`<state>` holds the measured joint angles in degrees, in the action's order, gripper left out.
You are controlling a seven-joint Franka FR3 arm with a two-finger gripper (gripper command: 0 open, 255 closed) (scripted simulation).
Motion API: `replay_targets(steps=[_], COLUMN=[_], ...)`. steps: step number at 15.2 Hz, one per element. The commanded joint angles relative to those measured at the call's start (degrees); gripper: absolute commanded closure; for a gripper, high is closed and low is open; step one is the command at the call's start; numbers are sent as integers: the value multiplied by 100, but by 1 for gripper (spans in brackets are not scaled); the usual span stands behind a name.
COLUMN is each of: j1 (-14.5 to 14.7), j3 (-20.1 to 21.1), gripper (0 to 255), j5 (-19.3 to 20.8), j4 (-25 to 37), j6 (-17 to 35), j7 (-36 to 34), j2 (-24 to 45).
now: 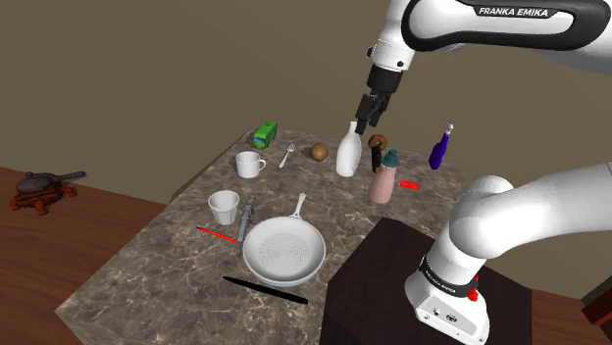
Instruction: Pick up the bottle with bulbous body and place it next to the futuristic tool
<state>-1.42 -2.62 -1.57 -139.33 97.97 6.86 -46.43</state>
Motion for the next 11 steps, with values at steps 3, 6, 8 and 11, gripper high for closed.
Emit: replay_targets(steps=[3, 6, 8, 11], j1=[-72, -168, -220, -277], j3=[-218, -539, -750, -1064], gripper=[0, 0, 0, 0], j5=[142, 326, 425, 533], j4=[23, 112, 208, 405], j6=[191, 480, 669, 942], j7=[257, 636, 887, 1261], j2=[229, 622, 912, 1387])
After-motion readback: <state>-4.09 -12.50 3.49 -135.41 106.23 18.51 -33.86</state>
